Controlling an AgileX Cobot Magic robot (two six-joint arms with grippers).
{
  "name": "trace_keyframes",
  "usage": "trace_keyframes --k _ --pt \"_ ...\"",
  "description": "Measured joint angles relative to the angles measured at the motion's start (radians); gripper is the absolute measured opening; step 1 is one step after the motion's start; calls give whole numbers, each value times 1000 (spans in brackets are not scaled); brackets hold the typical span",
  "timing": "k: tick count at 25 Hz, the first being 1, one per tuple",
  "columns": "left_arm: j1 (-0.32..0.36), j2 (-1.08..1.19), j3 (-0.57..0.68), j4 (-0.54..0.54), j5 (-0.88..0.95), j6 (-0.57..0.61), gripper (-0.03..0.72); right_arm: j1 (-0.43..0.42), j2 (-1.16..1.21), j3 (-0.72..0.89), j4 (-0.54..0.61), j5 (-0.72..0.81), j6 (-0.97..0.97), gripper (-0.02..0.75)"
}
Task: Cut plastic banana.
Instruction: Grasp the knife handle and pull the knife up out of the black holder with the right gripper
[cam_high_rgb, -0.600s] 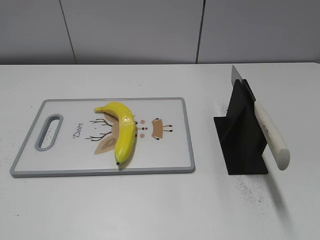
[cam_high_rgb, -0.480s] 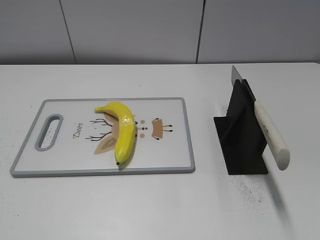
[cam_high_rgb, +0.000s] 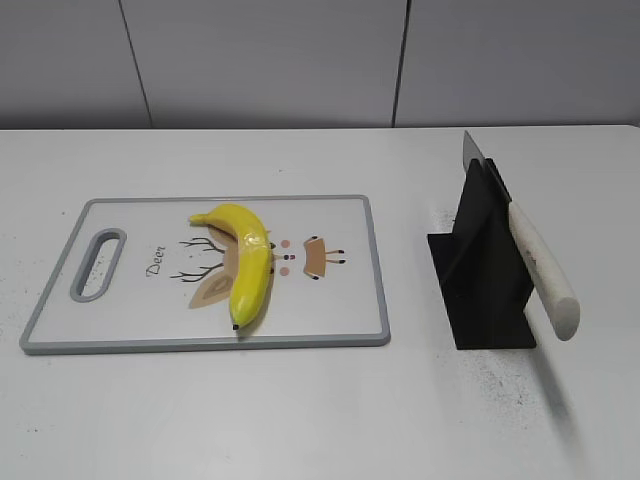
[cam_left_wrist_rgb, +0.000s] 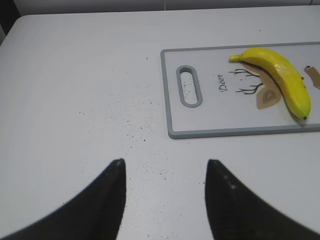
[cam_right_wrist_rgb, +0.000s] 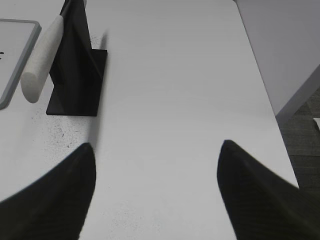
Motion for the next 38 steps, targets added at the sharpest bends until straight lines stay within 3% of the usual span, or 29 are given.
trace_keyframes --k 20,33,38 --pt "0 0 0 0 0 0 490 0 19 -11 -16 -7 0 568" --pt "0 0 0 -1 0 0 490 6 529 -206 38 -22 0 540" --pt "0 6 0 -1 0 0 490 131 670 -241 62 -58 31 541"
